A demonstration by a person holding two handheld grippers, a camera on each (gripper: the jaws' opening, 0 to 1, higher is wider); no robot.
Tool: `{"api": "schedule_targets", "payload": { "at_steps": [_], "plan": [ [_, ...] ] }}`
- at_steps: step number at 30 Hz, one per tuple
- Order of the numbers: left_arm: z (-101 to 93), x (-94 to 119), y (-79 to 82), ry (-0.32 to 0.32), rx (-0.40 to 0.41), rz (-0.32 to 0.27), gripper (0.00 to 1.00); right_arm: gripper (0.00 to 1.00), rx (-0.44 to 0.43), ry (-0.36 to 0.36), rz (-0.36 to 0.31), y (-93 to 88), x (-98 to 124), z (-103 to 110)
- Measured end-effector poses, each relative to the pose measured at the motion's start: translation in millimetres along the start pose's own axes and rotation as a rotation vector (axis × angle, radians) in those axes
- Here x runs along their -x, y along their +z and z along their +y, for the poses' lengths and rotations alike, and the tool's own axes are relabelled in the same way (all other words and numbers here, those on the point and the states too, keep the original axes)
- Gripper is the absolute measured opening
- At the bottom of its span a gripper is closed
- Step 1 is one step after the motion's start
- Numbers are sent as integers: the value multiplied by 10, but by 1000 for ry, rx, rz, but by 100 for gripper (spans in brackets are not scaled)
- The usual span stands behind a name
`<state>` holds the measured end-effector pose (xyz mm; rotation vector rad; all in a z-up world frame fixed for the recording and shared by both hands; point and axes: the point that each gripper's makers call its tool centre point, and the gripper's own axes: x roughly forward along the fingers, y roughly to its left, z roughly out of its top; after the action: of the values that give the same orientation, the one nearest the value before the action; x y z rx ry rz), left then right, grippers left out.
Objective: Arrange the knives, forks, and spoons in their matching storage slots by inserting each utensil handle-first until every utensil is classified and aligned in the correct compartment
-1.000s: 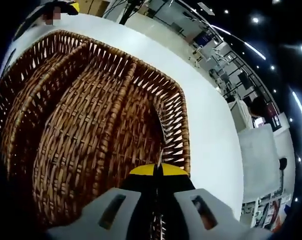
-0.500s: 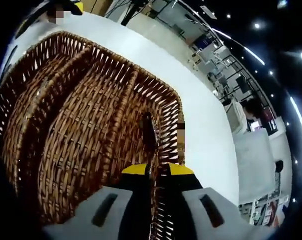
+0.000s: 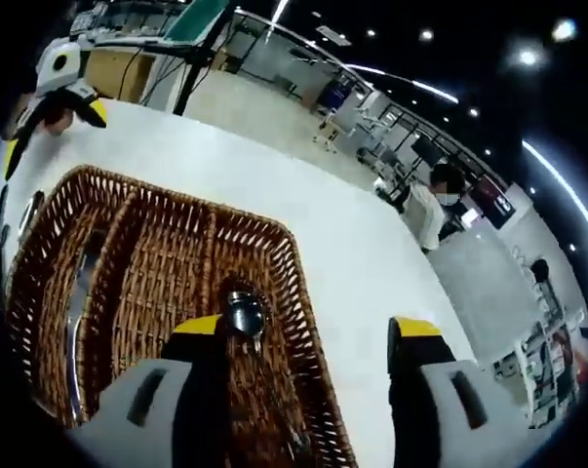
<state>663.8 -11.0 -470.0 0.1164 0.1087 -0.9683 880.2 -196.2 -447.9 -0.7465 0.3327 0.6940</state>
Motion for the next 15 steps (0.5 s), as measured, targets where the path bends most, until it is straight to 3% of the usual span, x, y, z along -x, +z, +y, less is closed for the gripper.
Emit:
{"api": "schedule_targets", "payload": {
  "at_steps": [4, 6, 11, 15],
  "plan": [
    [-14, -10, -5, -1, -6, 4, 100, 99, -122, -19, 28, -192, 149, -1],
    [-21, -11, -1, -2, -7, 3, 100, 97, -122, -34, 47, -287, 251, -2],
    [-15, -1, 18, 3, -10, -4, 100, 99, -268, -98, 4, -419, 563, 39],
    [-11, 12, 41, 5, -5, -12, 100, 99, -319, -181, -43, -509, 885, 49]
  ]
}}
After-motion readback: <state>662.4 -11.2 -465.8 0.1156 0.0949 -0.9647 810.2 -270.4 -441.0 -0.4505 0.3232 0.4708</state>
